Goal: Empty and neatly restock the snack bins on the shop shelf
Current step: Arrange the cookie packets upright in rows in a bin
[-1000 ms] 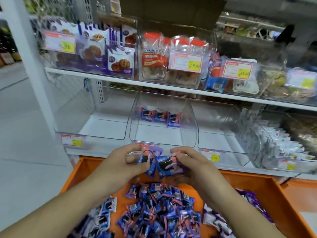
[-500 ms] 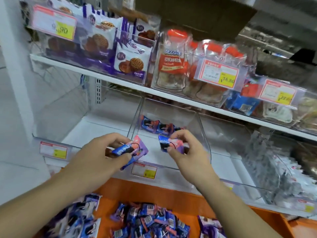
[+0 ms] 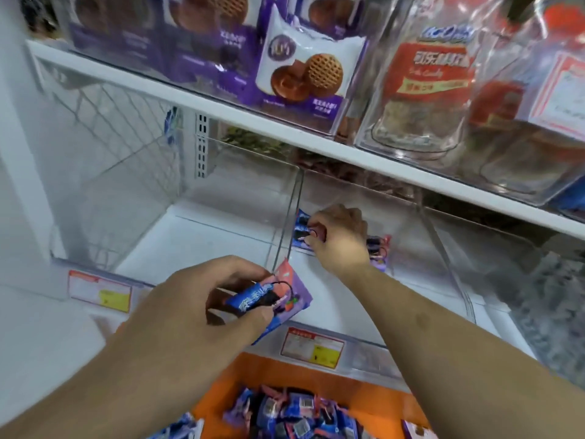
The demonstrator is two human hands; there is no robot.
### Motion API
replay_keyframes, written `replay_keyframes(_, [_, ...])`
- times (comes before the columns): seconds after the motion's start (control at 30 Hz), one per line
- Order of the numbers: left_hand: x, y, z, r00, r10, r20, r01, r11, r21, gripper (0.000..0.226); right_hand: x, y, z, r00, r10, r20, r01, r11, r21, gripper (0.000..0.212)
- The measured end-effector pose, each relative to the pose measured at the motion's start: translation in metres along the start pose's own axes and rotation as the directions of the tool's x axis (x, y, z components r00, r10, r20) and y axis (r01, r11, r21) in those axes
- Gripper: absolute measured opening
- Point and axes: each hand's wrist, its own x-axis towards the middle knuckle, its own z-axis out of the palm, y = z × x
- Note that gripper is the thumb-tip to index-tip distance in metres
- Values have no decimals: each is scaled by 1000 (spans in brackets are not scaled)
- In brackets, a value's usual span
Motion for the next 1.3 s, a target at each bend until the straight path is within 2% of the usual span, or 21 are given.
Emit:
replay_keyframes(0.13, [2, -3, 1, 1000, -2, 3, 2, 1000, 2, 28, 0, 2, 6, 996, -43, -78, 38, 997, -73, 27])
replay_keyframes(0.27, [1, -1, 2, 999, -36, -21, 35, 998, -45, 31, -8, -3, -12, 1000, -23, -1, 23, 999, -25, 46])
replay_keyframes(0.37, [1, 2, 3, 998, -43, -40, 41, 997, -58, 26, -25, -15, -47, 997, -45, -67, 56, 983, 172, 35])
replay_keyframes(0.47, [-1, 8, 6, 999, -23, -37, 21, 998, -55, 22, -59, -36, -111, 985, -20, -174, 98, 887, 451, 25])
replay_keyframes(0.57, [-4, 19, 10, 1000, 16, -8, -17, 999, -42, 20, -100, -52, -169, 957, -281, -69, 271, 785, 557, 24])
replay_keyframes(0.6, [-5, 22, 12, 1000, 29, -1, -29, 998, -49, 20, -110, -54, -178, 939, -345, -10, 294, 786, 544, 25])
replay_keyframes(0.67, [-7, 27, 16, 999, 49, -10, -49, 996, -73, 22, -124, -53, -183, 931, -359, 69, 280, 822, 495, 30])
replay_keyframes(0.8, [-12, 32, 26, 994, 83, -74, -87, 995, -53, 37, -137, -51, -175, 949, -312, 47, 263, 865, 427, 26])
replay_keyframes(0.87, [-13, 33, 26, 990, 127, -67, -122, 990, 70, 50, -134, -47, -168, 969, -246, 30, 216, 895, 390, 24])
replay_keyframes(0.97, [-10, 25, 25, 979, 198, 46, -203, 930, 306, 68, -116, -28, -145, 994, -108, 7, 100, 942, 321, 23])
replay_keyframes(1.07, [-4, 12, 27, 974, 149, 171, -214, 856, 471, 73, -88, 0, -110, 999, 47, 20, -50, 975, 217, 22])
replay_keyframes(1.13, [-1, 5, 27, 969, 161, 190, -237, 828, 507, 74, -69, 17, -86, 994, 105, 26, -108, 981, 163, 19])
replay_keyframes(1.2, [3, -3, 28, 962, 202, 183, -268, 822, 503, 74, -52, 30, -66, 995, 96, 18, -97, 990, 99, 19])
replay_keyframes(1.3, [11, -16, 30, 930, 344, 130, -363, 796, 485, 78, -27, 41, -44, 999, 52, 12, -51, 998, -43, 15])
